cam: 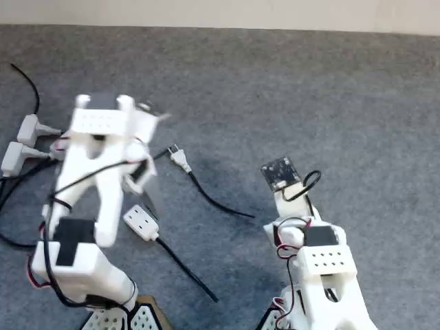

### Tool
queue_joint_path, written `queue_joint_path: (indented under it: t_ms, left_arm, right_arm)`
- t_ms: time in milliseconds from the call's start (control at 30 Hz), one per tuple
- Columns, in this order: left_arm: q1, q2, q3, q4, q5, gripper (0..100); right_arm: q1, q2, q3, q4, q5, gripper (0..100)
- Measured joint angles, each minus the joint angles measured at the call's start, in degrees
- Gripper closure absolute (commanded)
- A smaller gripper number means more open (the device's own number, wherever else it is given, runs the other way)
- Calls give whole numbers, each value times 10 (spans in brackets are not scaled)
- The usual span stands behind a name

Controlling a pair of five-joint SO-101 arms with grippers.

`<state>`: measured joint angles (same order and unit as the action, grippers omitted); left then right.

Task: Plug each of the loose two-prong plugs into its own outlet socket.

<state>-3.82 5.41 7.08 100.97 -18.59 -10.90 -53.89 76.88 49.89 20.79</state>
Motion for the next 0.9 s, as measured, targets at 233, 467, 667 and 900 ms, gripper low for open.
queue_joint_path:
  t_ms: [233,467,667,900]
  left_arm:
    - [32,-19,91,-25,170,649]
    - [-5,-19,112,-61,297,649]
    - [-4,-19,112,-85,445,649]
    - [53,-19,197,-190,514,649]
  right_arm:
    - [4,-5,34,-19,0,717]
    - [4,-5,37,-22,0,717]
    - [4,-5,37,-22,0,717]
    - [4,-5,37,-22,0,717]
